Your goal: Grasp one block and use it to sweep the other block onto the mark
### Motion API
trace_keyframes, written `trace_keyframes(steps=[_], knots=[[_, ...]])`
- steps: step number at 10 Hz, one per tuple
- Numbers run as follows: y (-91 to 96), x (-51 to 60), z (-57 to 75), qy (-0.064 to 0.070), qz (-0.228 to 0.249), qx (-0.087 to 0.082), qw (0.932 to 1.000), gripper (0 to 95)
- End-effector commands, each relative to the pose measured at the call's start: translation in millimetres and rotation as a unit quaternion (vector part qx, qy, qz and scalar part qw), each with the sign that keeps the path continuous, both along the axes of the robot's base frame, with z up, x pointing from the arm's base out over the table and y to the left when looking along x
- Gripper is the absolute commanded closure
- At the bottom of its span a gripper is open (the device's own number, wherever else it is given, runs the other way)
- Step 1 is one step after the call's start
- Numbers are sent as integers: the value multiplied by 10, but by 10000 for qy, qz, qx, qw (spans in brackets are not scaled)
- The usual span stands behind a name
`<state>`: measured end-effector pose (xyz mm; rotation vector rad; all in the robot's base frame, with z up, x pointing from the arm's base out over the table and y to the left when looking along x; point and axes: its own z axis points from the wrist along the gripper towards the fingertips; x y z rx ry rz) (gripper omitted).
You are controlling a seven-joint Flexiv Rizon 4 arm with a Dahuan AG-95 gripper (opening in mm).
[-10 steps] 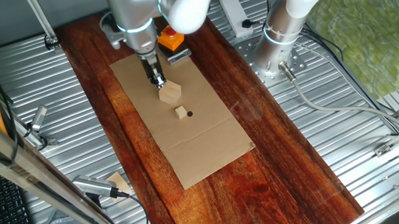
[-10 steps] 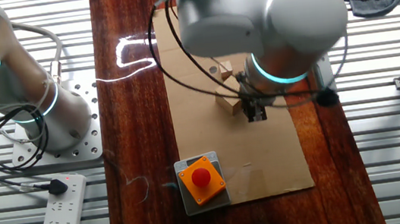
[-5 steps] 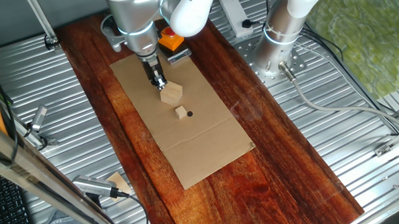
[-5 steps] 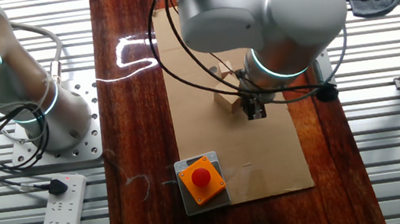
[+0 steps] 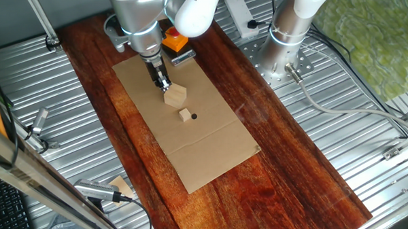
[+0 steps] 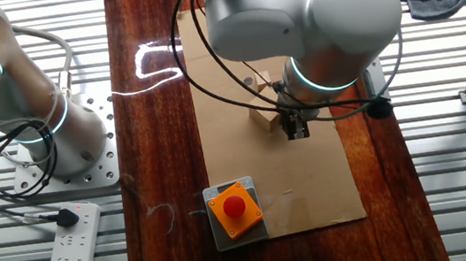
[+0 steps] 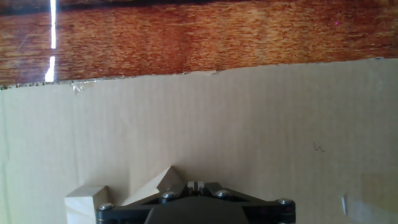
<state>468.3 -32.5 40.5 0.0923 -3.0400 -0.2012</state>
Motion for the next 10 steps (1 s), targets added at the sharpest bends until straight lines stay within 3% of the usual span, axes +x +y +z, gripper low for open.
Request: trace_keyframes(steps=[1,4,10], knots=[[-2,1,2,5,-3,14,10000,950],[-2,1,2,33,279,69,9996,950],[-2,1,2,-45,674,115,9976,950]])
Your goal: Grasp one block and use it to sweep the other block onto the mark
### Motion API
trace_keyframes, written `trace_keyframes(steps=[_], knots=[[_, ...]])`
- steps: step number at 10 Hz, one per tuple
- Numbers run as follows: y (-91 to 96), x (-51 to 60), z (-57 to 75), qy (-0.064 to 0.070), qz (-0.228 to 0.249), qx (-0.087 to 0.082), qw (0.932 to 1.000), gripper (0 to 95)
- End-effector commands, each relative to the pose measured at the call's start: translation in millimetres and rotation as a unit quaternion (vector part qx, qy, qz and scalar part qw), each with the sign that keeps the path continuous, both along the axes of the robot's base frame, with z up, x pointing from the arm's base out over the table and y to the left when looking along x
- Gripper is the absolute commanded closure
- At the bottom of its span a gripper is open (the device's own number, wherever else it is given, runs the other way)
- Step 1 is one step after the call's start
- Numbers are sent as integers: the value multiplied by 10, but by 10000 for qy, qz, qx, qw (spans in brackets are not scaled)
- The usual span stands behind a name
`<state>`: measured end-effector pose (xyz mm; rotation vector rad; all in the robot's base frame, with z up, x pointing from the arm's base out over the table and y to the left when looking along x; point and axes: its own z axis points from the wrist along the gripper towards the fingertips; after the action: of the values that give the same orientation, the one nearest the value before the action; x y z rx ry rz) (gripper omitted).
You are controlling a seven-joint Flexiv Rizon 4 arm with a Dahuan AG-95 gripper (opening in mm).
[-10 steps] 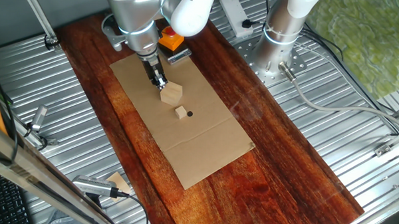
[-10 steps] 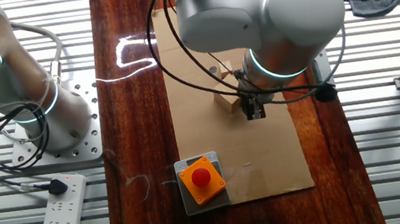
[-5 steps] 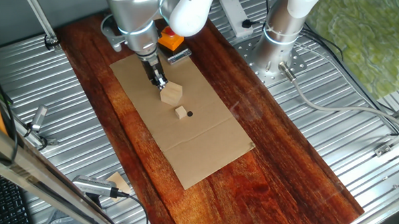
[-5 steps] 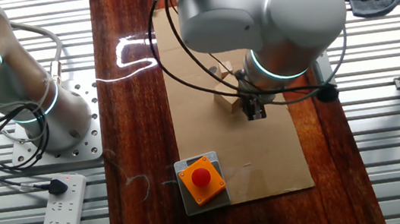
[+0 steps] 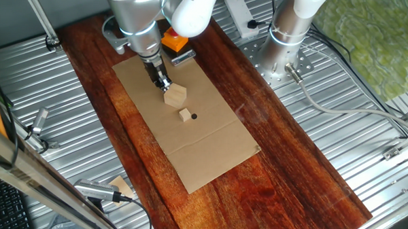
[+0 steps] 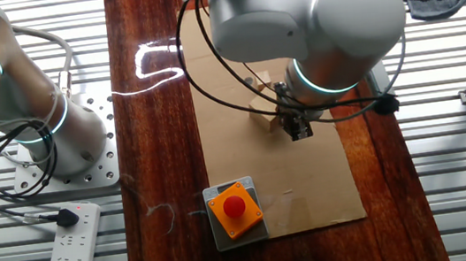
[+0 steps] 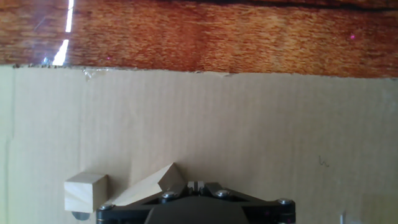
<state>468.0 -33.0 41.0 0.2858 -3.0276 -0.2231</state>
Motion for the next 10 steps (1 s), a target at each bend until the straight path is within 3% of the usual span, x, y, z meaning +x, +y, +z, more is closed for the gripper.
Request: trace_keyframes(steps=[1,4,10], knots=[[3,4,-4,-9,85,16,10000,950],[3,4,-4,-98,149,78,9998,950],[3,4,-4,-128,100,50,9999,950]])
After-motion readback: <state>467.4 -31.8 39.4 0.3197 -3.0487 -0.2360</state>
